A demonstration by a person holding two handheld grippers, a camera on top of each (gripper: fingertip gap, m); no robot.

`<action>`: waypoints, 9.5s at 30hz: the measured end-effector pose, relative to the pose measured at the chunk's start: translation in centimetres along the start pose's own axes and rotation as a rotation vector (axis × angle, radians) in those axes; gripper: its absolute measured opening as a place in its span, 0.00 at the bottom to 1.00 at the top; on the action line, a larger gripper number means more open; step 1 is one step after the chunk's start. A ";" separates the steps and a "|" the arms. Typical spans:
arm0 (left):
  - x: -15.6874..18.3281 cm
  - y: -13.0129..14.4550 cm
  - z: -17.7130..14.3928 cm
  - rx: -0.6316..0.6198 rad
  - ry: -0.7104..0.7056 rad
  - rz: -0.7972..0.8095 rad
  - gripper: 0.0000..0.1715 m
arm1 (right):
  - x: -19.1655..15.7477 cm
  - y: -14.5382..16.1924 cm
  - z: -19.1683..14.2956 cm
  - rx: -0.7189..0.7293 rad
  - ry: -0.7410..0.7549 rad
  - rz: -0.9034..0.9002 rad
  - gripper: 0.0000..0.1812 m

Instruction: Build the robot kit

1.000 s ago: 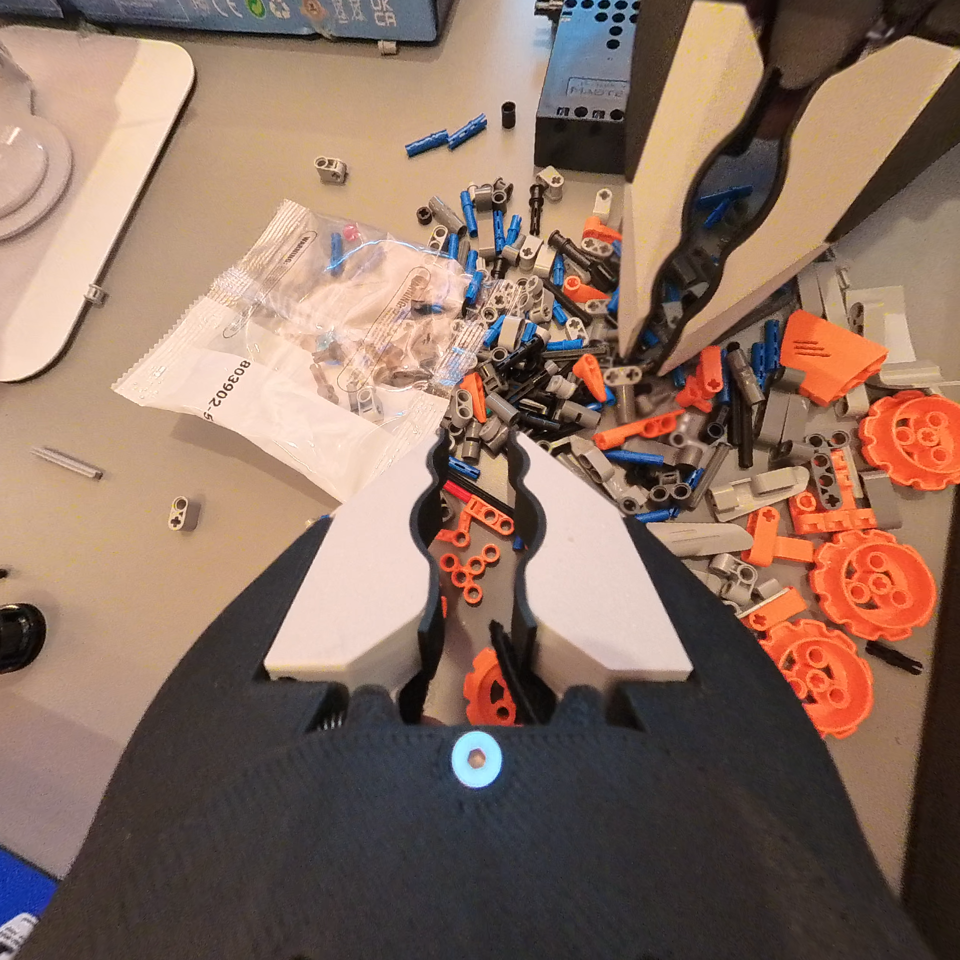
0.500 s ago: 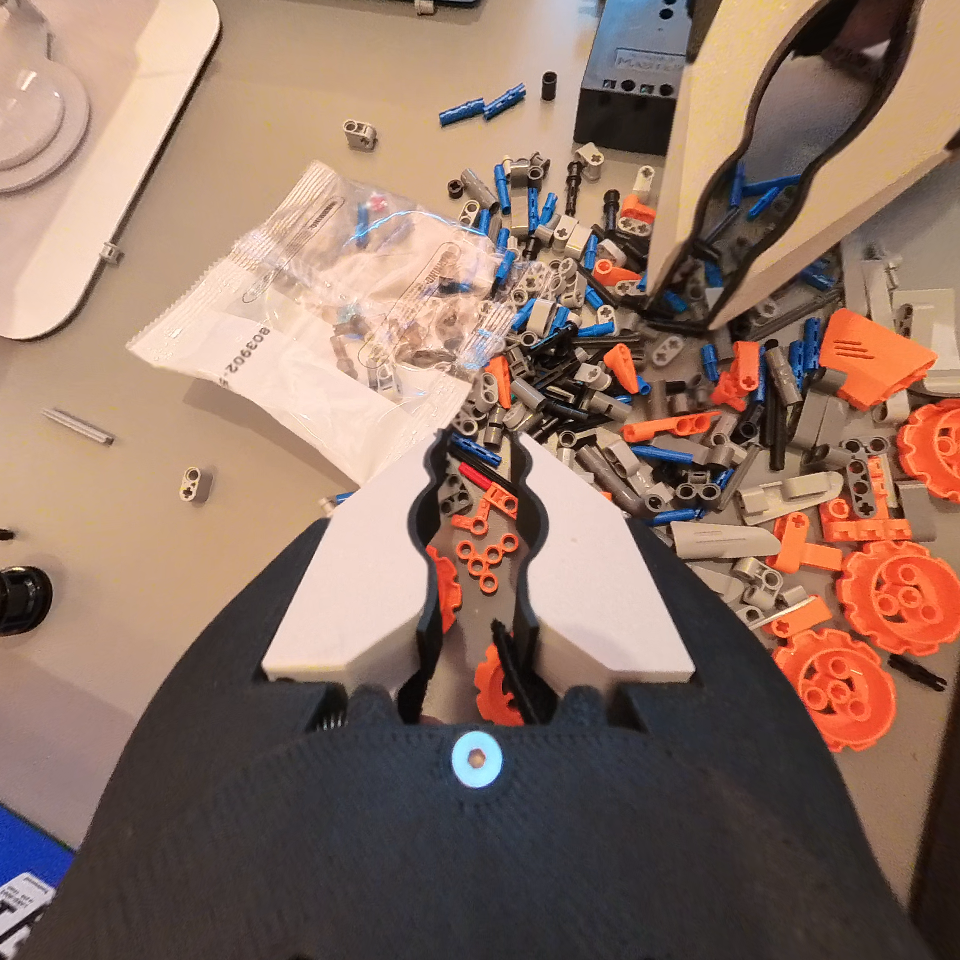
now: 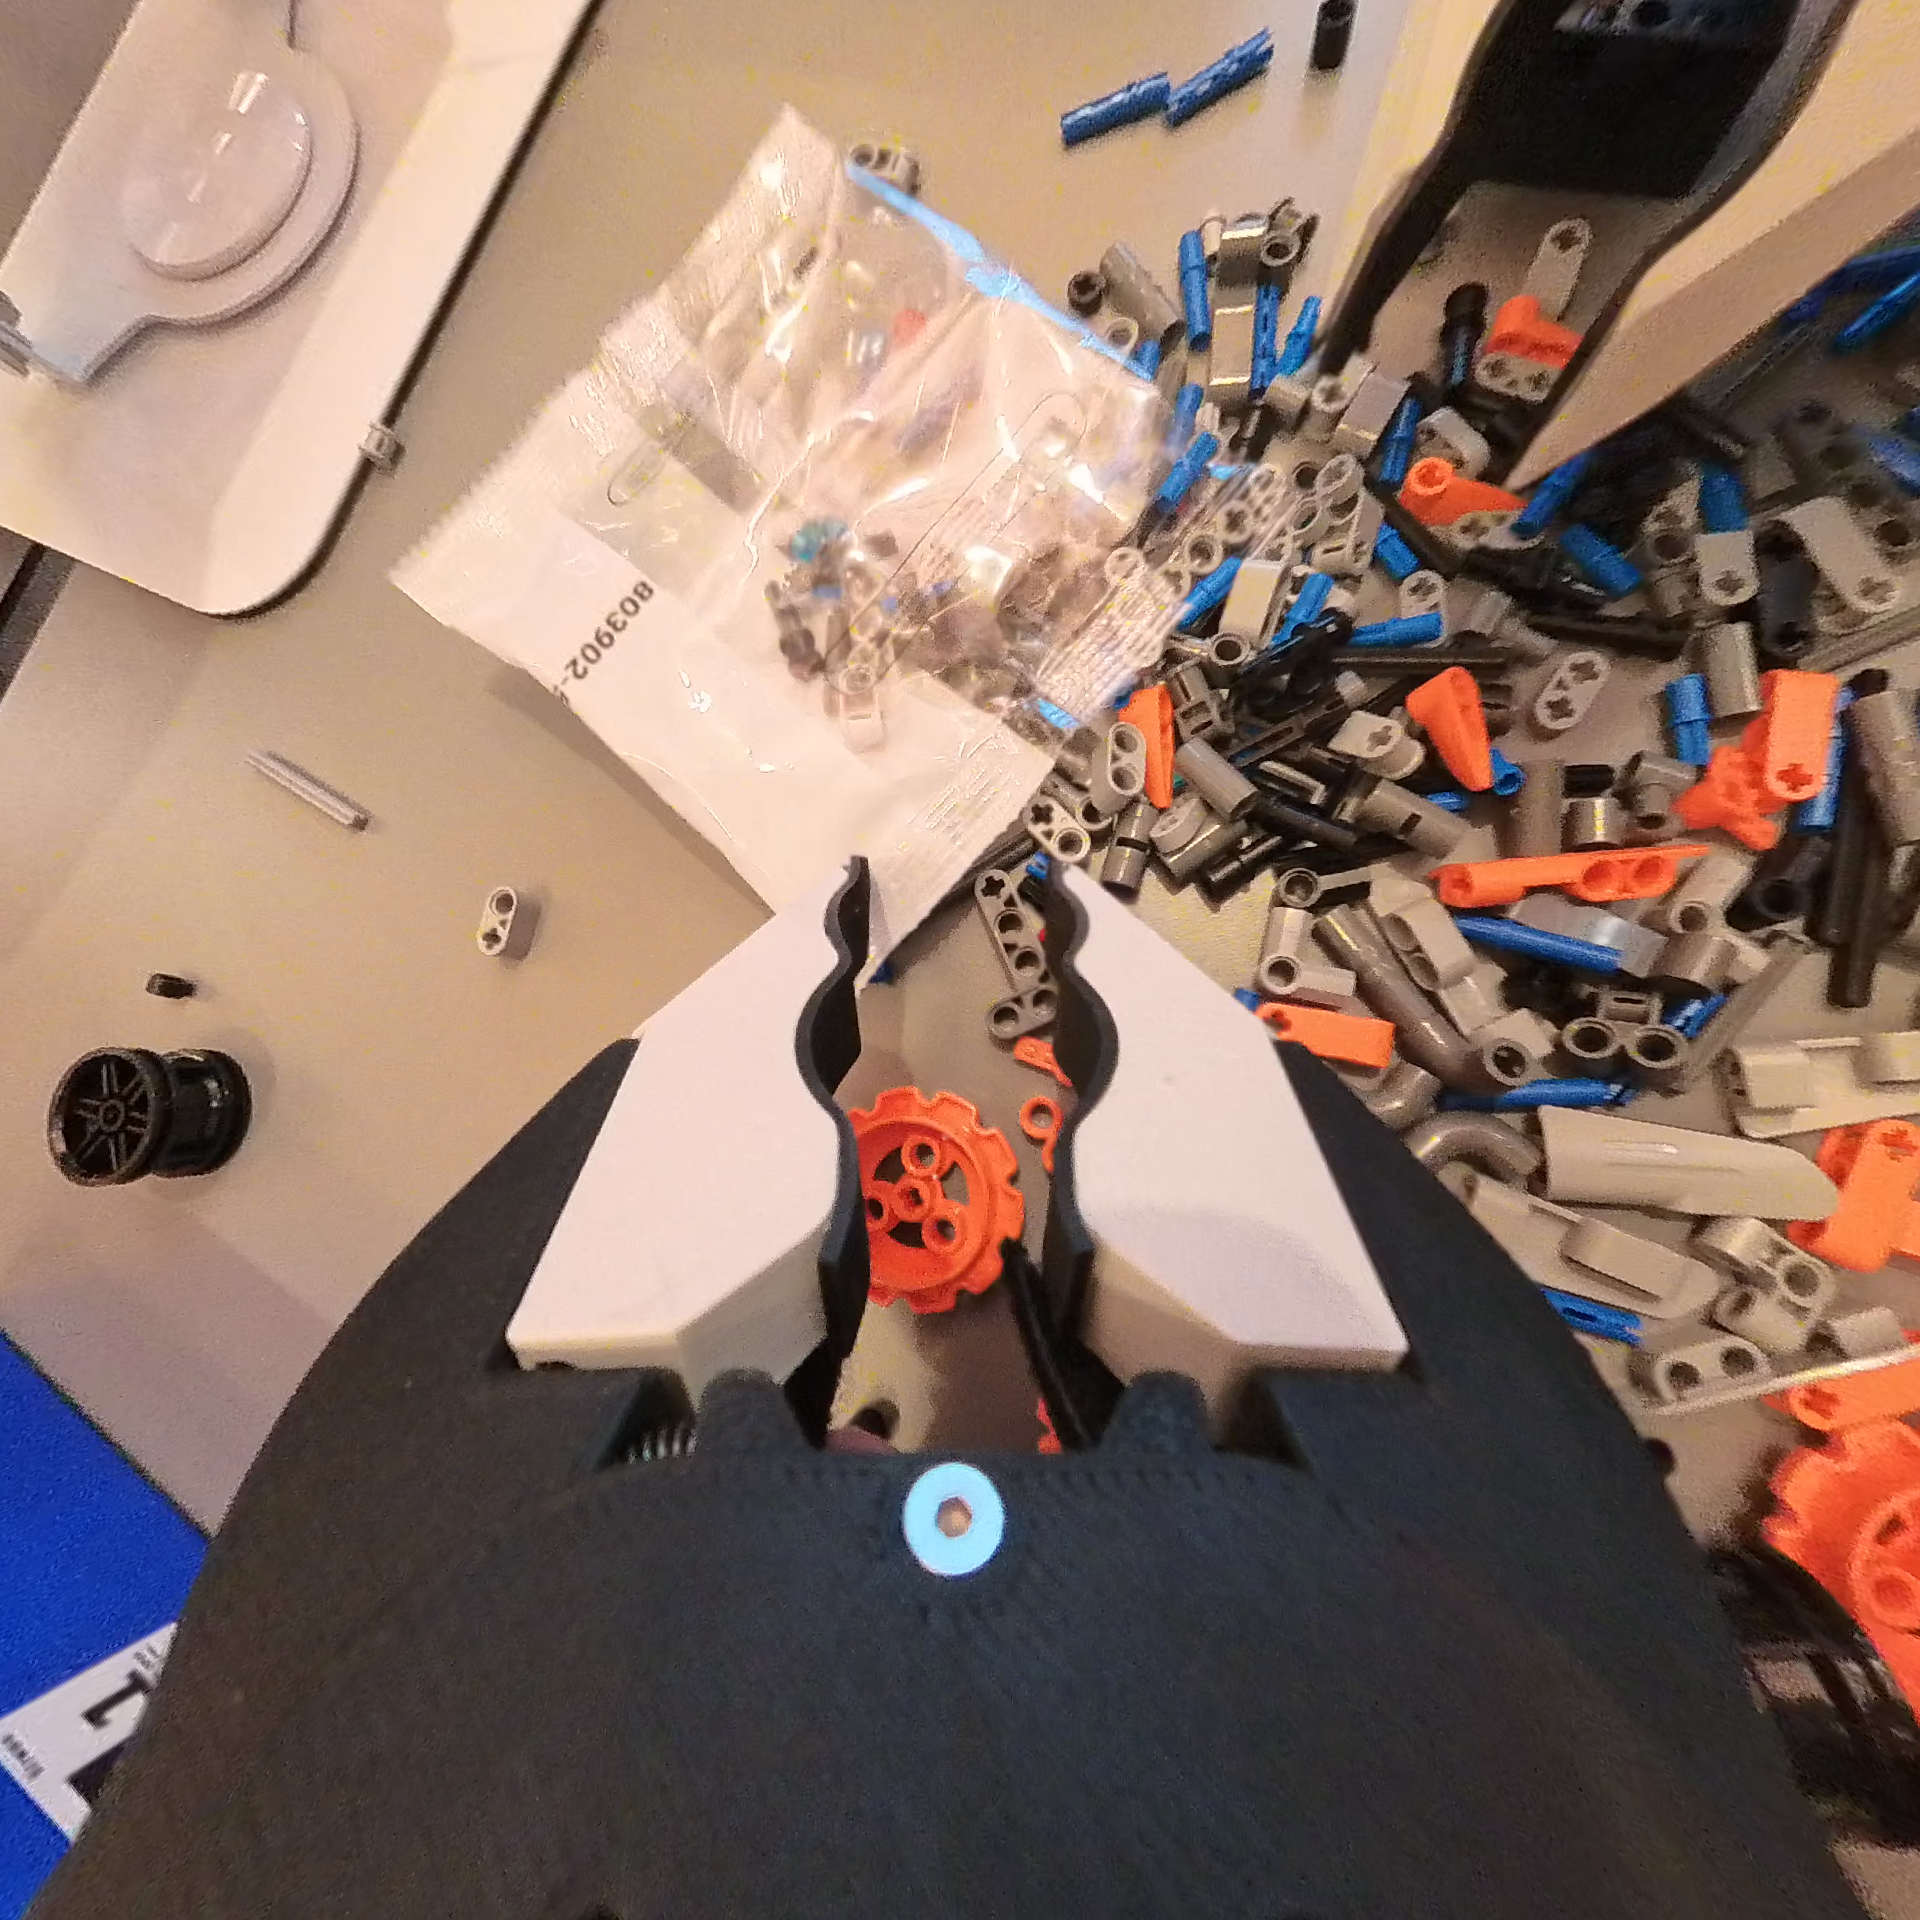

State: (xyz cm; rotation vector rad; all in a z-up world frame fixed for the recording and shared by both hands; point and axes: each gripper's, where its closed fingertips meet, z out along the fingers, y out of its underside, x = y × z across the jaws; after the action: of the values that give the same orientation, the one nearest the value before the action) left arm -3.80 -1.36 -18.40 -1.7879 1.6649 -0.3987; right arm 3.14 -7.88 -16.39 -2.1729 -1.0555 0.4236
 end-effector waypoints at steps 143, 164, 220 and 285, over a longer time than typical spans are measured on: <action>-8.7 -3.7 -6.7 0.473 -0.057 -0.558 0.00 | 0.5 -3.3 5.8 -0.096 -0.121 -0.150 0.04; -6.9 -2.2 -5.4 0.332 0.025 -0.584 0.00 | -0.9 -3.1 3.3 -0.077 -0.173 -0.135 0.07; 19.4 -17.4 -5.6 0.470 0.718 -0.211 0.01 | -6.2 1.4 -16.0 0.459 0.466 -0.034 0.08; 22.1 -14.3 7.6 -0.164 0.755 0.630 0.24 | -6.6 13.0 -19.7 0.360 0.475 0.083 0.03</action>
State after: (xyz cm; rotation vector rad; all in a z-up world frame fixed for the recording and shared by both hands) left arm 15.15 -21.17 -19.44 -1.1515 2.7258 -0.7070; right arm 17.14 -27.30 -11.31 -1.8655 -0.5780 0.1084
